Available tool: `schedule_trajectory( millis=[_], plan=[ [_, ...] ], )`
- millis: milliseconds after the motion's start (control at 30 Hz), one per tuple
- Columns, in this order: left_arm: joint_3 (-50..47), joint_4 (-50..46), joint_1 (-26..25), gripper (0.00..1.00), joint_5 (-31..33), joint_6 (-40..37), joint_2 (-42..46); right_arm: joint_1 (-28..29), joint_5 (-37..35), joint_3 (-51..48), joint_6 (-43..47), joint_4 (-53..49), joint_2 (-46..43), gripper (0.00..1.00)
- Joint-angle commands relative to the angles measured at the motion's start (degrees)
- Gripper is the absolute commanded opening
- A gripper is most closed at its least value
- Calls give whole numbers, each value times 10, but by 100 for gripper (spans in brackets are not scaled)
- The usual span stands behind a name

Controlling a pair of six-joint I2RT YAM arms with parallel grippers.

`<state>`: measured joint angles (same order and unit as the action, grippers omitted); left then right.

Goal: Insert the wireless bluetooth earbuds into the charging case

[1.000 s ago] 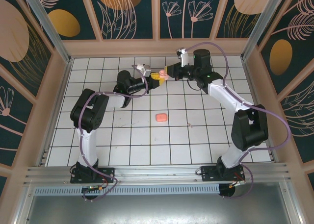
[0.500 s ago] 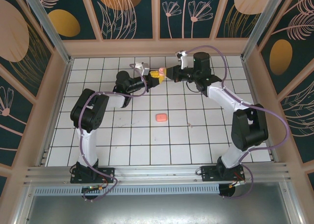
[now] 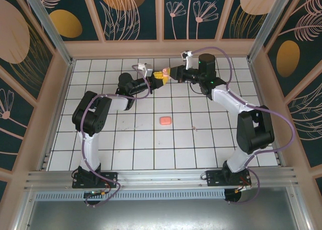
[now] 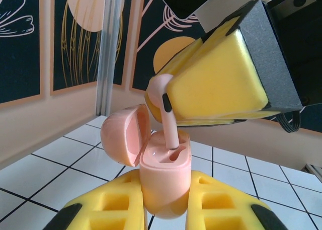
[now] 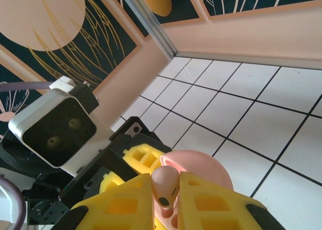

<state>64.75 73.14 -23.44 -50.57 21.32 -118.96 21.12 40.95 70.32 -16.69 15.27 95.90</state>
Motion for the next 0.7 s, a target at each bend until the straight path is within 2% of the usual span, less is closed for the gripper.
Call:
schedule_trajectory(
  millis=[0,333,667],
  plan=[
    [15,26,3,16,-9,9,-2,6,0,-9,-12,39,10,16],
    [18,44,3,16,-2,32,3,11,-7,-24,-2,18,9,16],
    [26,71,3,16,-8,58,2,11,-56,-23,58,-58,-11,15]
  ],
)
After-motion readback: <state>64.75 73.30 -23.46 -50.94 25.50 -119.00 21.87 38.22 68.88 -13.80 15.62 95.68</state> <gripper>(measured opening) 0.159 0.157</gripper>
